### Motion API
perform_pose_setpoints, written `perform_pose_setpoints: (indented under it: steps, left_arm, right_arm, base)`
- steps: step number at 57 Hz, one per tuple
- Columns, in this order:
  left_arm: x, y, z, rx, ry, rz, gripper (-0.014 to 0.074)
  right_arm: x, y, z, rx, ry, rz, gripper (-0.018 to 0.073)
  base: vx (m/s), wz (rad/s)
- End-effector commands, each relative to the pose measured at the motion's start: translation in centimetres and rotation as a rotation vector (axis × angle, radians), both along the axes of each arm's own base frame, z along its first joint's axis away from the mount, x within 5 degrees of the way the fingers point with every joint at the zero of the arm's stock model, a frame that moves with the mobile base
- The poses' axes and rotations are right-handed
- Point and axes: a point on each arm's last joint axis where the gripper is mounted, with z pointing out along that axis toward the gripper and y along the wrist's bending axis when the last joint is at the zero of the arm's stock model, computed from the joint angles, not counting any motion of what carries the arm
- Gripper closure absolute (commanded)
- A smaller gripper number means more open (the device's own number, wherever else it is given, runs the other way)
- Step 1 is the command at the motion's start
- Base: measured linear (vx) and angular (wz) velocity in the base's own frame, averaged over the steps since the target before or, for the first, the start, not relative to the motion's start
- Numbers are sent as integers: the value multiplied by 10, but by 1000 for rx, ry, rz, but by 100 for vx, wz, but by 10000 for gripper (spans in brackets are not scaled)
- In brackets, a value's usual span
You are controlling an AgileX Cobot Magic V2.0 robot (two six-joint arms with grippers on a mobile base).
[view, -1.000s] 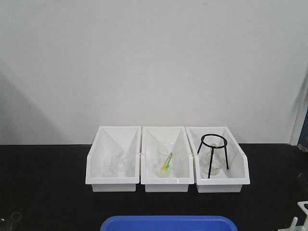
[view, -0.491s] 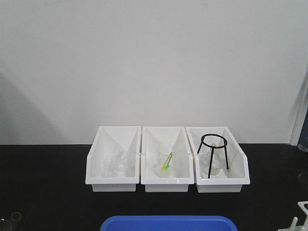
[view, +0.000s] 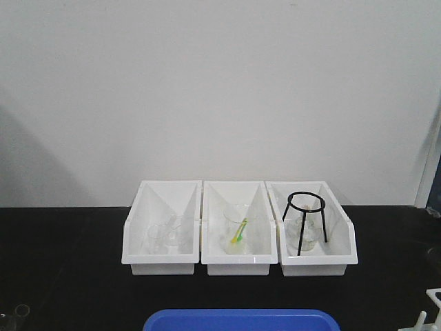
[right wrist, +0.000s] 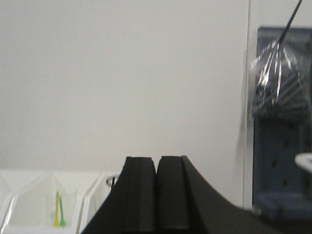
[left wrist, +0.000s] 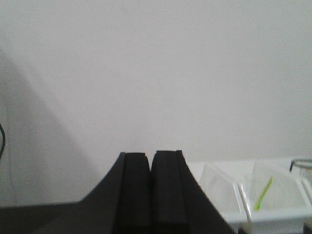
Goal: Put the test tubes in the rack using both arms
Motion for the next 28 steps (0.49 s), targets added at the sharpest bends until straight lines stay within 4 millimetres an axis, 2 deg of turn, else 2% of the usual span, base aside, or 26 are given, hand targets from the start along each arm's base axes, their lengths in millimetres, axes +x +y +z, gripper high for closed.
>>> perform_pose_setpoints:
  steps: [1,7,13,20,28]
  left_arm:
    - [-1,4,48,-15,-122,46,611]
    - [14,0,85,34,-97,54,611]
    - [44,-7,108,77,-33,59,611]
    - [79,-14,125,96,28,61,611]
    - [110,-21,125,116,108,56,611]
  right_arm:
    - [-7,0,55,-50,-152,-20,564]
    - [7,0,94,-66,-132,-28,564]
    - [36,0,126,-54,-96,-21,564]
    - [76,0,140,-50,-47,-16,564]
    - [106,-1,135,-38,13,-9,564]
  base:
    - [0,0]
    - [0,0]
    - [0,0]
    - [0,0]
    - [0,0]
